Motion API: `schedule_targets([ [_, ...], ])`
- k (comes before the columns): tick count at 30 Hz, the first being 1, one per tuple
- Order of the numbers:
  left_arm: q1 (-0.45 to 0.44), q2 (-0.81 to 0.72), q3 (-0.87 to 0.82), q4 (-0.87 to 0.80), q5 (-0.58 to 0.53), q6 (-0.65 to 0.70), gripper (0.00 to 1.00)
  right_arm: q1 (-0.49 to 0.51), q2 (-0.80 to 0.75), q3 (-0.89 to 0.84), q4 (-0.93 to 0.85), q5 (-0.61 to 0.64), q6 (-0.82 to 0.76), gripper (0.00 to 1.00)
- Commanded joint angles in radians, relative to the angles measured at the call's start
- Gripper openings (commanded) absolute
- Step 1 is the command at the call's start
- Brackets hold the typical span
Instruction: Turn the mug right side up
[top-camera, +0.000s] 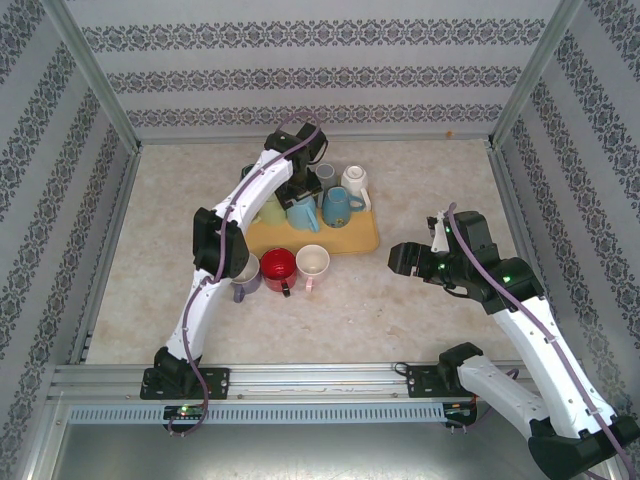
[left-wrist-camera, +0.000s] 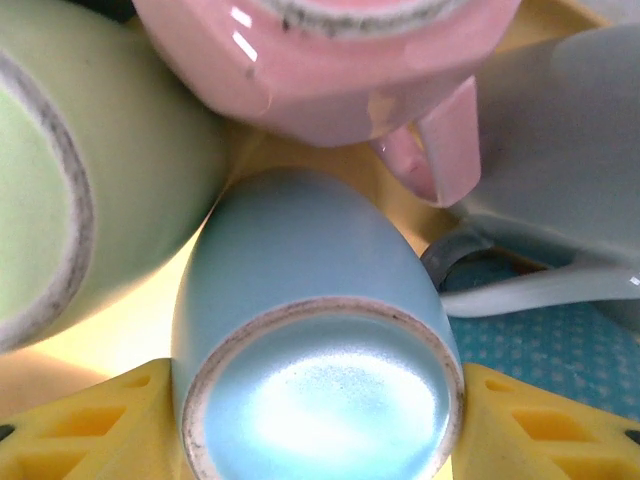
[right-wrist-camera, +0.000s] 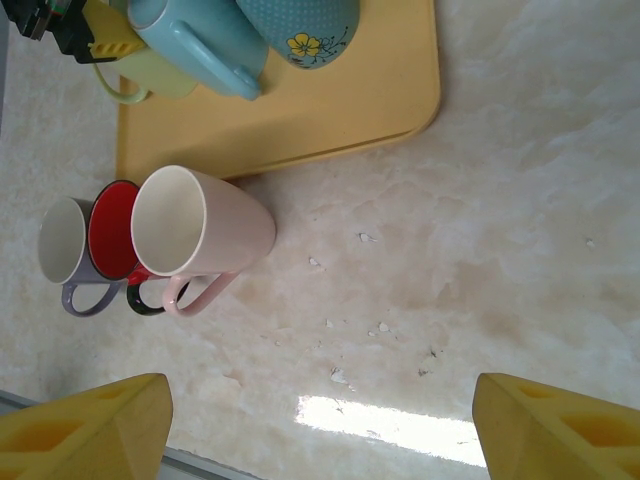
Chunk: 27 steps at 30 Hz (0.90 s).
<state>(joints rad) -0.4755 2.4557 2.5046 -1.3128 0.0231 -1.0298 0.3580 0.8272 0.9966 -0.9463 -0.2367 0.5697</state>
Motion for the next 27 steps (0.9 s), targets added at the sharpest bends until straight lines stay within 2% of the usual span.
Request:
schedule_targets([
  [1, 0.007, -0.049, -0.03, -0.111, 0.039, -0.011, 0.62, 0.004, -0.001, 0.0, 0.004, -0.004, -0.014, 0.79],
  [6, -0.007, -0.067, -0.119, -0.088, 0.034, 0.006, 0.66, 0.004, -0.007, -0.007, 0.003, -0.002, -0.014, 0.79],
  [12, -0.013, -0.07, -0.193, -0.05, 0.036, 0.006, 0.8, 0.004, -0.008, -0.01, 0.003, -0.007, -0.014, 0.79],
  [21, -0.009, -0.048, -0.221, 0.027, 0.046, 0.025, 0.83, 0.006, -0.022, -0.025, 0.003, -0.017, -0.007, 0.79],
  [27, -0.006, -0.027, -0.212, 0.018, -0.019, 0.089, 0.84, 0.006, -0.026, -0.027, 0.006, -0.026, -0.005, 0.79],
])
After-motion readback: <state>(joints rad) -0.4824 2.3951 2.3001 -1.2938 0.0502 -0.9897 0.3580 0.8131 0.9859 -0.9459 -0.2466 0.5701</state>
